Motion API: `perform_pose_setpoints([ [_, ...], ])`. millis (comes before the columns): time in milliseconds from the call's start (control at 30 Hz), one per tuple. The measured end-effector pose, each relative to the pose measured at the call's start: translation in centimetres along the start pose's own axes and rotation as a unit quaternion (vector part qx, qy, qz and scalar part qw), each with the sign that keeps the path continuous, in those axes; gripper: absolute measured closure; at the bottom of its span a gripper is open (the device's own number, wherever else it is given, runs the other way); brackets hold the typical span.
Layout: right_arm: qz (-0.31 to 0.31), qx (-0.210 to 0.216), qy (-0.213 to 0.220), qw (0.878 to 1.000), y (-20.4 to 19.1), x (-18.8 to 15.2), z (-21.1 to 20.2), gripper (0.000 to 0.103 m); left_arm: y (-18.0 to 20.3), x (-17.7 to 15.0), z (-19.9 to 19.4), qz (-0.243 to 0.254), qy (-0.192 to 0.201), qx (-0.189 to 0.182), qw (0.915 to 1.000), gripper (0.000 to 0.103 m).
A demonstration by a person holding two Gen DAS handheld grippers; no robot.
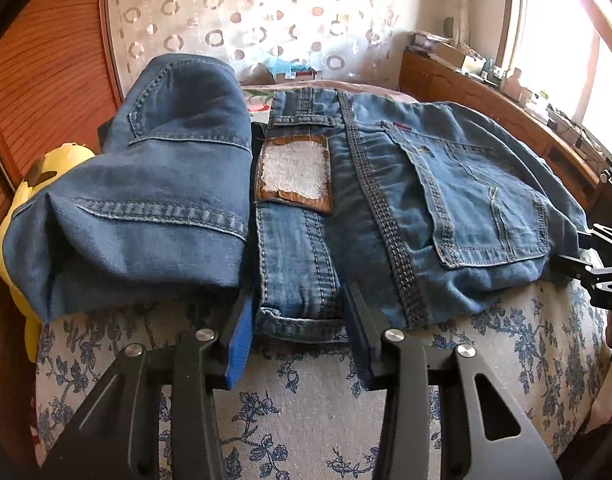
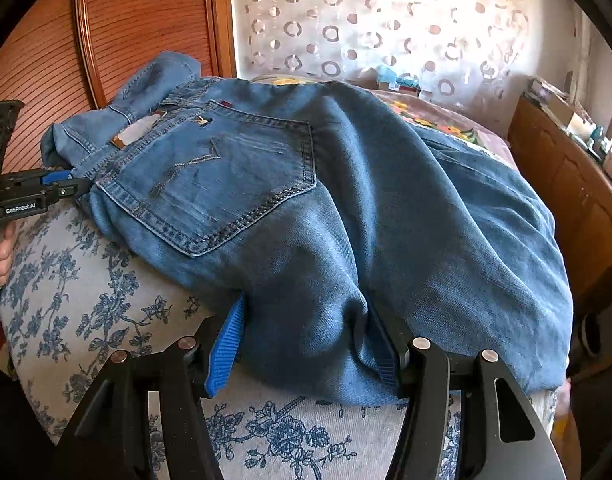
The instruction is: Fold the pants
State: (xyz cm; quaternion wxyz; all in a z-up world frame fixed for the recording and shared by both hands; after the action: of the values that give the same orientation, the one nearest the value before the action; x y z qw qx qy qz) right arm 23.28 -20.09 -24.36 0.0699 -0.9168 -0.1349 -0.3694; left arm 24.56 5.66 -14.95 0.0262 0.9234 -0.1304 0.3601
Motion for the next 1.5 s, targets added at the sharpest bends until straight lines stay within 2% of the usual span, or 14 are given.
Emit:
perform_pose_setpoints([
  [67, -0.002, -0.001, 0.001, 1.0, 0.0, -0.1, 0.2, 0.043, 0.4, 0.2, -0.4, 0.001, 0.008, -0.003, 1.0, 0.075],
  [167, -0.007, -0.001, 0.005, 1.0, 0.0, -0.1, 0.0, 0.044, 1.0, 0.5, -1.5, 0.013, 0.019, 0.003, 0.9997, 0.077],
  [233, -0.012, -0.009, 0.008, 1.0, 0.3, -0.2, -0.1, 0.056, 1.3, 1.0, -2.5, 0.017, 0.032, 0.005, 0.9993, 0.078],
  [267, -0.013, -0.011, 0.01, 1.0, 0.5, -0.2, -0.2, 0.069, 1.3, 1.2, -3.0, 0.018, 0.038, 0.005, 0.9991, 0.078],
  [333, -0.003, 0.004, 0.011, 1.0, 0.7, -0.1, -0.7, 0.081, 1.7, 1.7, -4.0, 0.023, 0.05, 0.003, 0.9985, 0.079],
  [367, 0.003, 0.01, 0.013, 1.0, 0.9, -0.1, -1.0, 0.087, 2.0, 1.9, -4.6, 0.027, 0.058, 0.003, 0.998, 0.079],
  [433, 0.008, 0.018, 0.022, 1.0, 1.0, 0.1, -1.8, 0.09, 2.5, 2.3, -5.8, 0.034, 0.073, 0.007, 0.9967, 0.079],
  [733, -0.007, 0.024, 0.088, 0.996, 0.1, 1.0, -7.9, 0.092, 1.6, 4.0, -11.2, 0.024, 0.139, 0.012, 0.99, 0.079],
  [967, -0.026, 0.057, 0.115, 0.991, -2.9, -0.8, -11.9, 0.092, -0.7, 2.2, -15.4, -0.002, 0.167, 0.029, 0.9855, 0.079],
  [1100, -0.038, 0.084, 0.104, 0.99, -4.8, -3.1, -12.3, 0.092, -2.2, -0.3, -16.0, -0.019, 0.153, 0.035, 0.9875, 0.079],
  [1300, -0.021, 0.097, 0.066, 0.993, -3.8, -6.1, -10.0, 0.092, -0.9, -3.9, -14.2, -0.011, 0.108, 0.026, 0.9938, 0.079],
  [1433, -0.017, 0.096, 0.056, 0.994, -3.4, -6.5, -9.5, 0.09, 0.1, -4.4, -14.0, 0.001, 0.098, 0.021, 0.9949, 0.077],
  [1500, -0.012, 0.099, 0.054, 0.994, -3.6, -6.2, -9.3, 0.086, 0.3, -4.7, -14.5, 0.007, 0.095, 0.018, 0.9953, 0.076],
])
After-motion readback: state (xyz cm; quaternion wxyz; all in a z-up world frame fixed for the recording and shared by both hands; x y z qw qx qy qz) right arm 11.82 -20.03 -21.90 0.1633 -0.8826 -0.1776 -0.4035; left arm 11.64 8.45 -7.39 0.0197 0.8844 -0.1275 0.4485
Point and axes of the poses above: each gripper's, at about its wrist camera, not at the fingertips, and z roughly the way its jaws point, y to its right, x to its top, the point moved 10 cm from there along z, roughly the way its jaws point, and after that the axes turned 9 degrees about z, right-handed, at the moved point
